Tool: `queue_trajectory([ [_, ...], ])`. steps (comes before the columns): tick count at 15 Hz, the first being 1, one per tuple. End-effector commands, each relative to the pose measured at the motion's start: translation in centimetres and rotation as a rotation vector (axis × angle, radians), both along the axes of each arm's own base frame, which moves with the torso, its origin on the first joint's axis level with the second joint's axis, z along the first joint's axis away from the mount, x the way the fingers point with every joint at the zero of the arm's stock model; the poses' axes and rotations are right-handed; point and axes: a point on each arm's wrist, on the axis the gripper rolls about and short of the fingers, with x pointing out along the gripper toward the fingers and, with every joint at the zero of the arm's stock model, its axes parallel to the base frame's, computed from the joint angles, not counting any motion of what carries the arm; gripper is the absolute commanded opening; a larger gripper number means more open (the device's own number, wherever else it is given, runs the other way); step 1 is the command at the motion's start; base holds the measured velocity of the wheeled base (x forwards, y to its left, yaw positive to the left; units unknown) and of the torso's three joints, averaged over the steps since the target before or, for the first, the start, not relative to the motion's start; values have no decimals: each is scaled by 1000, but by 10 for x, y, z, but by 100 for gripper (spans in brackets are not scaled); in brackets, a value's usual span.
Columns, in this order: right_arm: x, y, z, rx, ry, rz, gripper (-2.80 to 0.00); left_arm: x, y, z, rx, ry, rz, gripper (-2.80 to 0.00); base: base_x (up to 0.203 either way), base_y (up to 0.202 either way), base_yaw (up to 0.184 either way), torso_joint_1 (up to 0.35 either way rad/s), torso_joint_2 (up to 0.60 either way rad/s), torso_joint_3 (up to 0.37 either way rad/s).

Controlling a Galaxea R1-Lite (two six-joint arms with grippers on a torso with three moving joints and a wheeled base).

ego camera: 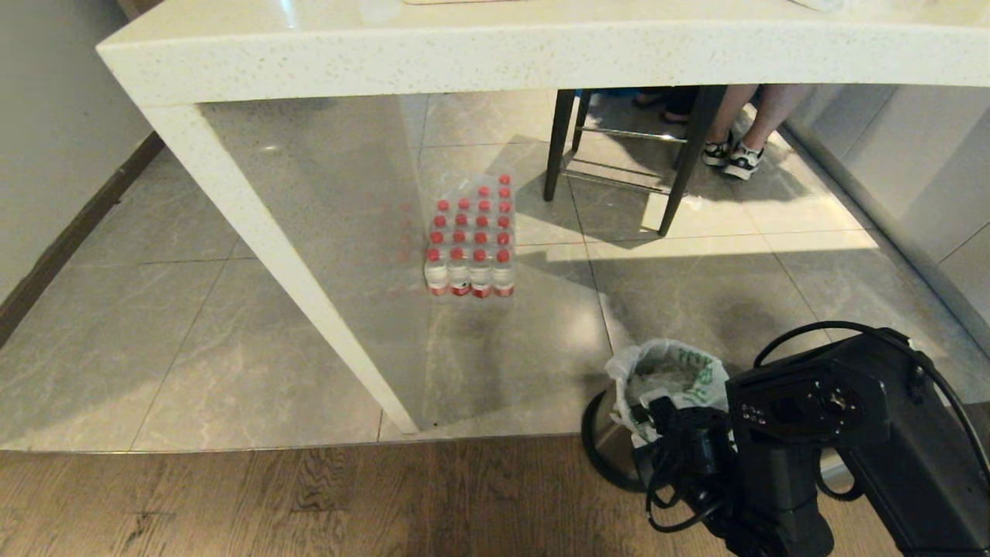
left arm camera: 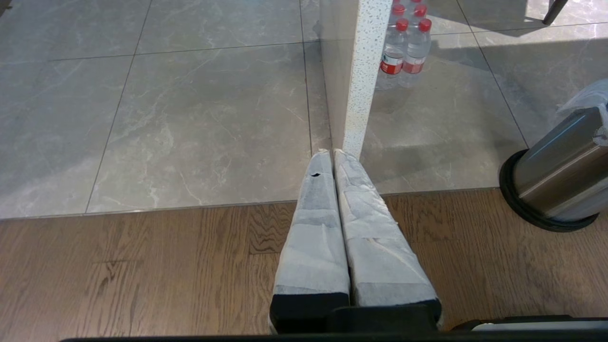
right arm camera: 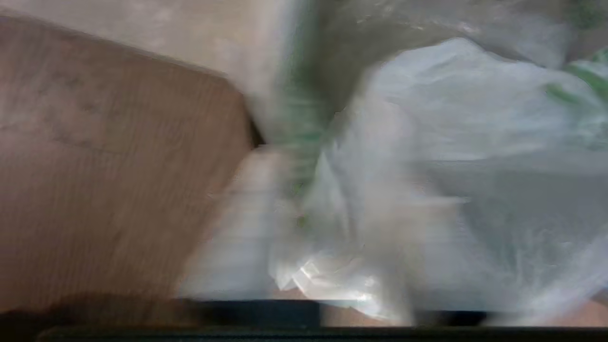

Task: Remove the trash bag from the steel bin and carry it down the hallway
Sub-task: Pick up the trash bag

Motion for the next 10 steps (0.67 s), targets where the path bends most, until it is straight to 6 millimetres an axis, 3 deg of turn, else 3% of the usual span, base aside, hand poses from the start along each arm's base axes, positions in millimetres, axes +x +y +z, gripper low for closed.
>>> queue_trajectory([
  [1,0,-1,1,1,-9,-8,-280,0,0,0,0,0,1,-280,0,0,0,0,0,0],
  [4,-2,-2,5,24,-12,-36,-280,0,0,0,0,0,1,-280,0,0,0,0,0,0],
  [7,0,-1,25,54,-62,-39,-280,0,0,0,0,0,0,-280,0,0,0,0,0,0],
  [10,-2,-2,30,55,-68,-42,-280,0,0,0,0,0,1,-280,0,0,0,0,0,0],
])
